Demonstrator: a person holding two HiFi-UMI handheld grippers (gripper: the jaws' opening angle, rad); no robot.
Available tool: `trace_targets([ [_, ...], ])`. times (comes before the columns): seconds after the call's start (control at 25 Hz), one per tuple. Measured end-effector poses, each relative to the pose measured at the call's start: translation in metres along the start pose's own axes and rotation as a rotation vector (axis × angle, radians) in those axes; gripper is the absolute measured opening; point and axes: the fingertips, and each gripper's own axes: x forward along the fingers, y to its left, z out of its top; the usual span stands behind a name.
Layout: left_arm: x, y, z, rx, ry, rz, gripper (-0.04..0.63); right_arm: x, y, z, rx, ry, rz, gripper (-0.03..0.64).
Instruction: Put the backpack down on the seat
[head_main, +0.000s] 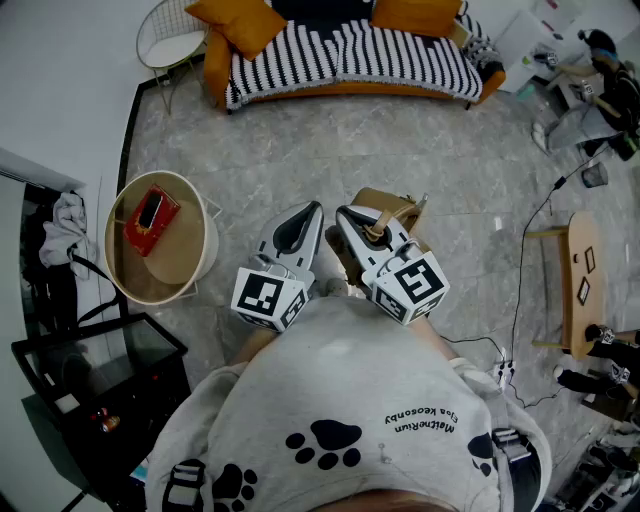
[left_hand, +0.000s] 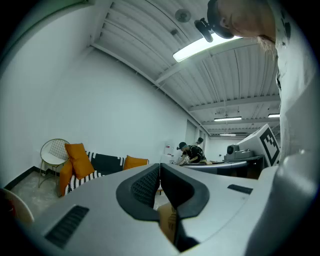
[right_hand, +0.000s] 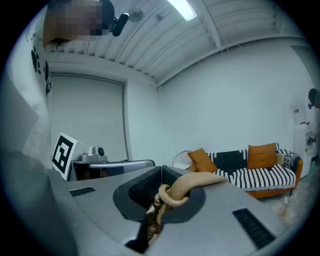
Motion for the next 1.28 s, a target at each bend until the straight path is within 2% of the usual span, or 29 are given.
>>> trace_targets([
  [0.44,-0.012,0.041,0.004,-0.02,0.005,-0.042,0.02,0.04,0.014,-0.007,0.024,0.022,-0.032,0.032],
  [0.6,-0.023,0.059,0.005,-0.027,0.0,-0.047,0.02,0.055,0.025,-0.008,0.073,-0.001,-0.021,0.032],
  [0.72,-0.025,0.069,0.006,-0.04,-0.002,-0.039,0.02,0.065,0.028,-0.007,0.112,-0.003,0.002,0.032],
  [0.96,-0.028,0.089,0.006,-0.059,-0.009,-0.018,0.02,0.085,0.034,-0.008,0.11,0.019,0.04,0.032],
  [1.28,-0.004,0.123,0.006,-0.059,-0.01,0.029,0.02,0.121,0.005,-0.009,0.12,0.028,0.073,0.032],
])
